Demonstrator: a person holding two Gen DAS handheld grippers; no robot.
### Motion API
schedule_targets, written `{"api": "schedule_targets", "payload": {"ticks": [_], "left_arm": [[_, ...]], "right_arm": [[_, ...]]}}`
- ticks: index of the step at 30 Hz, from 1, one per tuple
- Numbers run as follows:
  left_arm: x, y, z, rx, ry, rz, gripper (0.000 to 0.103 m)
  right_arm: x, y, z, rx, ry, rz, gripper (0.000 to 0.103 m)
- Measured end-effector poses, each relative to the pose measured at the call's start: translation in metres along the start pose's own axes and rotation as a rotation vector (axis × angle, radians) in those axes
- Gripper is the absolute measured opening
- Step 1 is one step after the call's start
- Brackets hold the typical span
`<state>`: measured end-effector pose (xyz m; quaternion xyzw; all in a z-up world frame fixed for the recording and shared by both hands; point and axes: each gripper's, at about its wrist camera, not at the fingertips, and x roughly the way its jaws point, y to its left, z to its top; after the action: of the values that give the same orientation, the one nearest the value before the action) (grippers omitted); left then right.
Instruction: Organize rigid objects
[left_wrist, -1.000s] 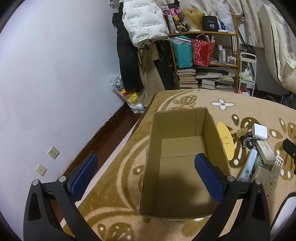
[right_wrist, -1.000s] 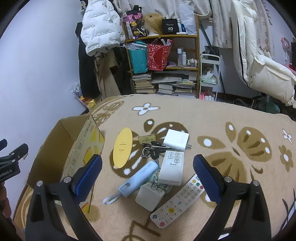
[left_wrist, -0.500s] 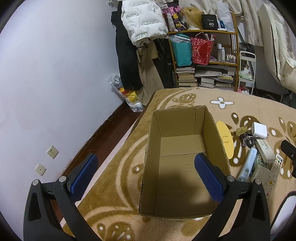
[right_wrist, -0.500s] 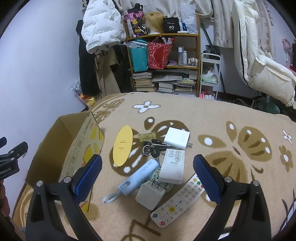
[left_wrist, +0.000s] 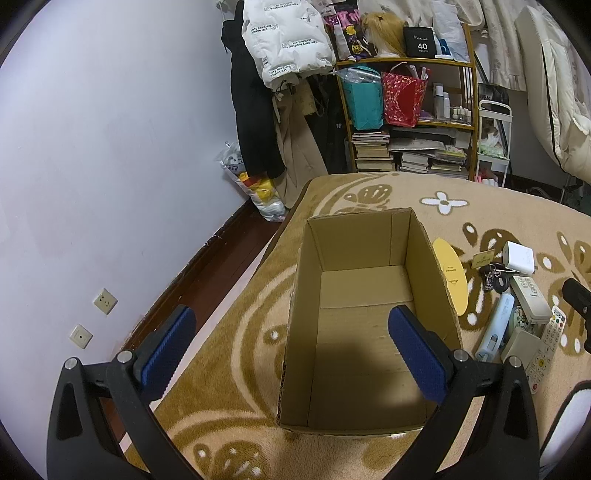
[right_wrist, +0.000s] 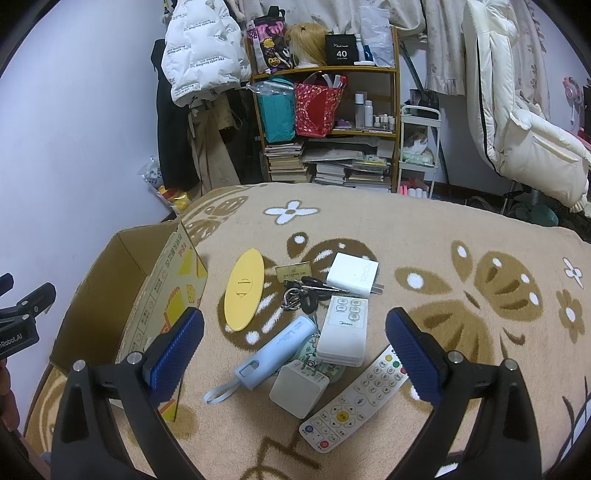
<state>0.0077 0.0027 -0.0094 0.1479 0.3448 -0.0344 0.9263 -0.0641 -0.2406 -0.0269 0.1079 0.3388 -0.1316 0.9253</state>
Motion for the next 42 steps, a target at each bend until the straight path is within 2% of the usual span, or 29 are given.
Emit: {"api": "schedule_targets", "payload": {"ticks": [6,13,24,34,40,42], "left_arm": [[0.004,0.001,-0.002,0.0,0.011,0.005,0.103],[0.022,0.002,-0.002,-0.005,0.086,0.015,0.103],[0.054,0.005,-0.003,-0.006,0.188,0.043,0.103],[0.092,0.003,-0.006,0.024,0.32,0.082,0.103],[0.101,0.004,-0.008,0.046,0.36,0.098,0.103],[0.104,0.004,-0.008,0.043,0.371,0.092,0.103]], "right_arm": [[0.0,0.001,0.001,-0.001,0.001,-0.001,0.103],[0.01,-0.008,0.001,0.009,0.024,-0.024,0.103],[0.056,-0.036,0.004,0.064,0.113,-0.079,0.103],[0.105,-0.043,-0.007,0.074,0.208,-0.113,0.103],[0.13,-0.051,-0.012,0.106,0.24,-0.136,0.103],[0.134,-0.054,-0.014,0.124,0.245,-0.136,0.098]]}}
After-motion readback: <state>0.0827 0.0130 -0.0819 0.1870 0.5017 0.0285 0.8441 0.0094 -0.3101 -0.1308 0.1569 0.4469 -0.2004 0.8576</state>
